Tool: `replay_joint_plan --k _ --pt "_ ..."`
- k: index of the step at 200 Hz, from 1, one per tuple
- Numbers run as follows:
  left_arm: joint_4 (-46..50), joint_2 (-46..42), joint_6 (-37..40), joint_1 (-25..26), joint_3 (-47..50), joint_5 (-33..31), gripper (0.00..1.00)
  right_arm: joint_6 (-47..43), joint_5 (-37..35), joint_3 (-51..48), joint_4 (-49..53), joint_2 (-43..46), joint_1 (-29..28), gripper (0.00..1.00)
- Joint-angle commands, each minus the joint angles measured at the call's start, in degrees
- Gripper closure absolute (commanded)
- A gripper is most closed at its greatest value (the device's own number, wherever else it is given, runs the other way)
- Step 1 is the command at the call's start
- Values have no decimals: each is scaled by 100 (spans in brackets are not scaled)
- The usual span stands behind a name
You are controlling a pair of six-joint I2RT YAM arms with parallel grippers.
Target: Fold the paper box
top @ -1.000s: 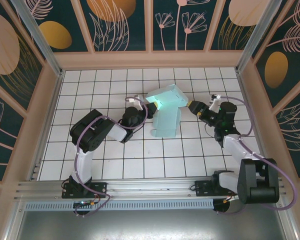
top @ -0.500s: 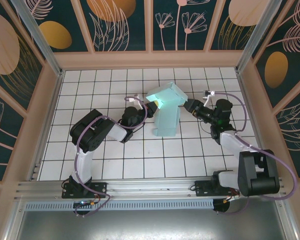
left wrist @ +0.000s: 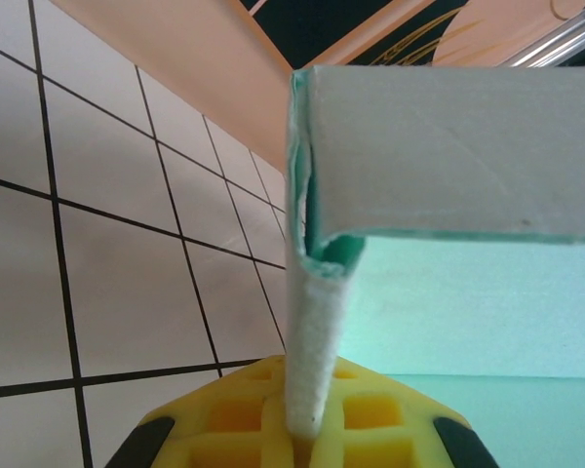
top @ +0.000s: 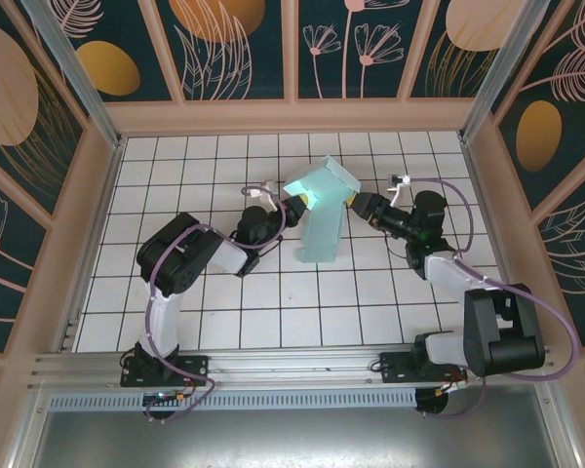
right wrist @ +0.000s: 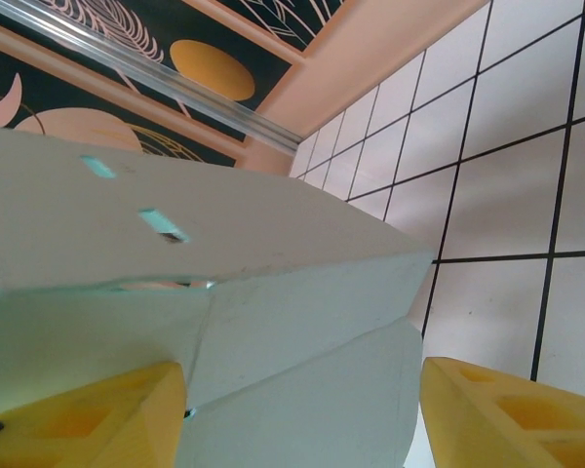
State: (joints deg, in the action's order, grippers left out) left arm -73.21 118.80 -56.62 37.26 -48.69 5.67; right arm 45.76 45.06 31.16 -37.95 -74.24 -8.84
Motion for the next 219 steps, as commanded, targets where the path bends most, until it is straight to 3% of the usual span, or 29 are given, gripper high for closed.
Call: replay_joint_plan --k 1,47,91,128,159,200,219 --pt "-185 121 -90 -50 -126 118 100 -37 47 -117 -226 342 -35 34" --pt "-246 167 8 -43 -108 154 100 371 -37 29 -543 143 -122 37" --pt "-159 129 144 -52 -88 113 100 436 -41 390 -198 -322 -236 52" --pt "-67 79 356 -52 -13 -111 100 503 -177 453 246 -438 -245 73" --pt "473 -107 1044 -51 1 -577 100 314 -330 692 1137 -523 -236 81" --pt "561 -122 1142 -49 -44 -567 100 298 -366 760 1326 -634 -224 97" --pt "561 -123 1168 -43 -31 -563 100 325 -391 762 1352 -662 -224 97"
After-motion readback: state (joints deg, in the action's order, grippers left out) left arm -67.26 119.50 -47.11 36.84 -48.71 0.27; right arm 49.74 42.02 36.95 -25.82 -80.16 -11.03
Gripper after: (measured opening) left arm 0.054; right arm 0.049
